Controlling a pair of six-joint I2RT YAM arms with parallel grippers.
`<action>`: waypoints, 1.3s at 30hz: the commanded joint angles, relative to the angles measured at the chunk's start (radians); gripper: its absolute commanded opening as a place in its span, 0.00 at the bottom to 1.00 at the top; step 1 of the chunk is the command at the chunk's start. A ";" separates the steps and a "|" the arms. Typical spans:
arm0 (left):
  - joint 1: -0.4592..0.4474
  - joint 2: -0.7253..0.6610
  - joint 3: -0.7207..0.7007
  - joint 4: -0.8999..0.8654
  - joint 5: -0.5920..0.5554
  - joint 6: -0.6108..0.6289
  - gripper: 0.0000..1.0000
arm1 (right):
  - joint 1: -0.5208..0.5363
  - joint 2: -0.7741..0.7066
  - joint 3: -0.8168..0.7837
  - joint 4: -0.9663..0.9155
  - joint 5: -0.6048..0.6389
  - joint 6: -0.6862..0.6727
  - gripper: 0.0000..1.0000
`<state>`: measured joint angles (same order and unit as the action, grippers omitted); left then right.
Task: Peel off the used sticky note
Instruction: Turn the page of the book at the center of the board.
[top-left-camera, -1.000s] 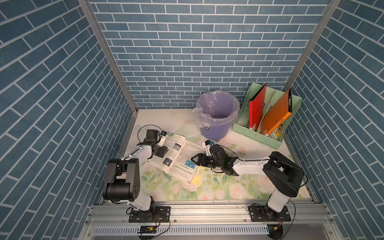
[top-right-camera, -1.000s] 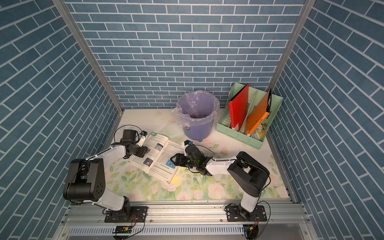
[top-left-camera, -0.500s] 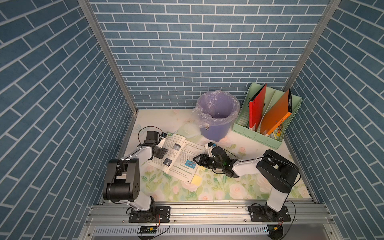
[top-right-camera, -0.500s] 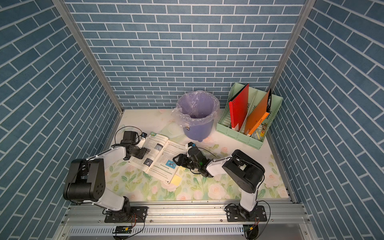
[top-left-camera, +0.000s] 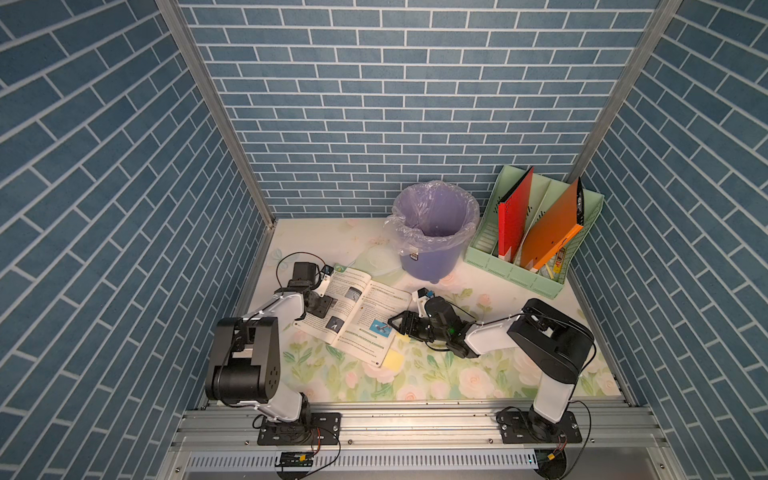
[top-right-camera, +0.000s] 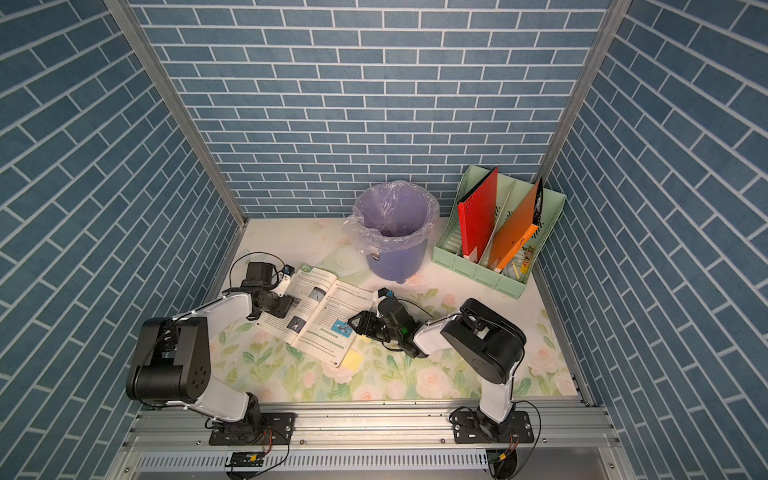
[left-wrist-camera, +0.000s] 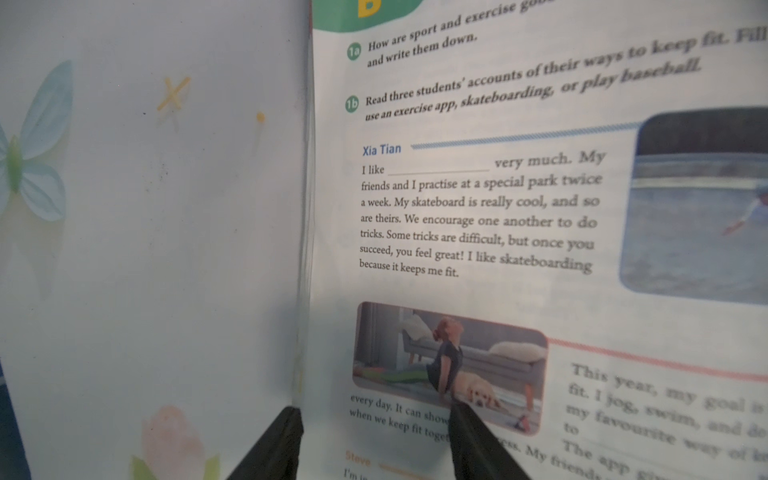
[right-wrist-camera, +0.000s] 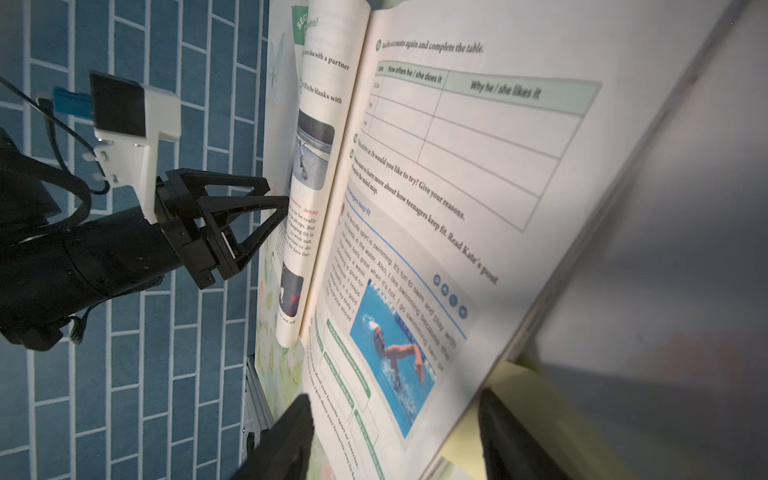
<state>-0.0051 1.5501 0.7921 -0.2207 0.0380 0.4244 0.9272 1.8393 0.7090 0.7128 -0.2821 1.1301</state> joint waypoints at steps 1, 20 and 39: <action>-0.004 -0.019 -0.010 -0.021 -0.014 0.013 0.62 | -0.002 0.027 0.027 0.041 -0.018 0.017 0.64; -0.004 -0.032 -0.004 -0.031 -0.010 0.020 0.62 | 0.000 0.125 0.088 0.172 -0.083 0.056 0.47; 0.053 -0.201 0.245 -0.280 0.132 0.033 0.69 | 0.014 0.167 0.385 -0.043 -0.170 -0.086 0.14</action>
<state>0.0269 1.3830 0.9939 -0.4004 0.1051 0.4538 0.9360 1.9732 1.0199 0.7261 -0.4191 1.1088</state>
